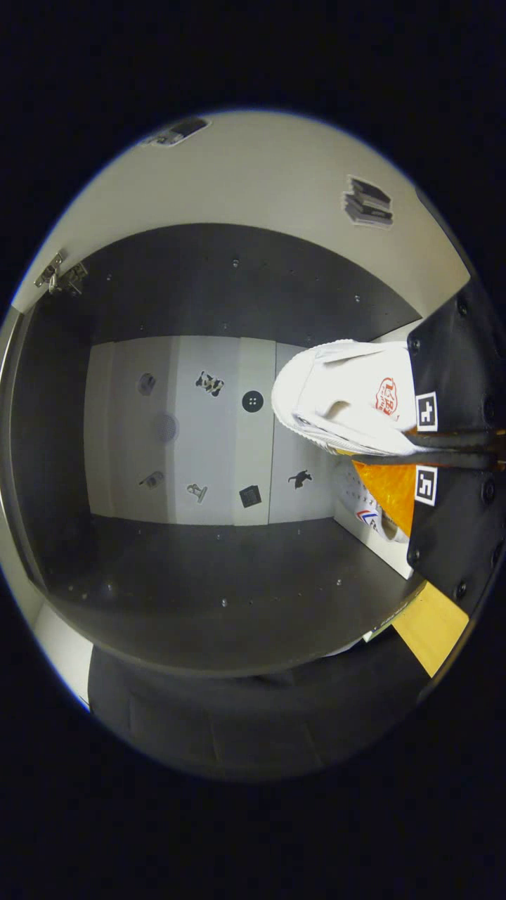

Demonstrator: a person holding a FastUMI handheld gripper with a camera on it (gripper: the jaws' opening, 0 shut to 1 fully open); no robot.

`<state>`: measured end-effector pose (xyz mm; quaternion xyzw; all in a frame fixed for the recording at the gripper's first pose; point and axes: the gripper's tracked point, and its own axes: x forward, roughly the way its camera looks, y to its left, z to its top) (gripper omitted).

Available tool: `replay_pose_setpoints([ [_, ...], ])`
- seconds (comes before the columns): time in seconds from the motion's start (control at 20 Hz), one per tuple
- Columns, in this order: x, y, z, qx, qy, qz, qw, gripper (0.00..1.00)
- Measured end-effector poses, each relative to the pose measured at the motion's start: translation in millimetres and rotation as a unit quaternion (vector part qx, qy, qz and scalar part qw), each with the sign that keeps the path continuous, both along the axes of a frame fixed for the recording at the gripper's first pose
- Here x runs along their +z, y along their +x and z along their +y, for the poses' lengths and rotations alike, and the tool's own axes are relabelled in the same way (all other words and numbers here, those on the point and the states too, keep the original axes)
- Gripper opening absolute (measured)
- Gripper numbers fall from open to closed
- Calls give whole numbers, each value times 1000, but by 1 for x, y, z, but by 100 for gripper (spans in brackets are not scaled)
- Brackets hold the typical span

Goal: Open the shoe cabinet door, grab the shoes and put them into the shoe cabinet, then close the shoe cabinet door.

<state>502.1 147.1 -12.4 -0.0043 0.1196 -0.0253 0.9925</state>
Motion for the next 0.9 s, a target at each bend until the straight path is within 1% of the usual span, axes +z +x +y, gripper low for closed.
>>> replay_pose_setpoints([
  [0.1,0,23,-9,-11,-7,4,1000,4],
  [0.2,-3,43,-17,-22,5,8,1000,4],
  [0.25,-7,53,-22,-30,12,13,999,4],
  [0.45,-31,93,-33,-42,-4,37,998,4],
  [0.55,-47,108,-38,-47,6,53,997,4],
  [0.7,-75,124,-41,-49,22,83,995,4],
  [0.9,-112,136,-42,-45,5,125,991,4],
])
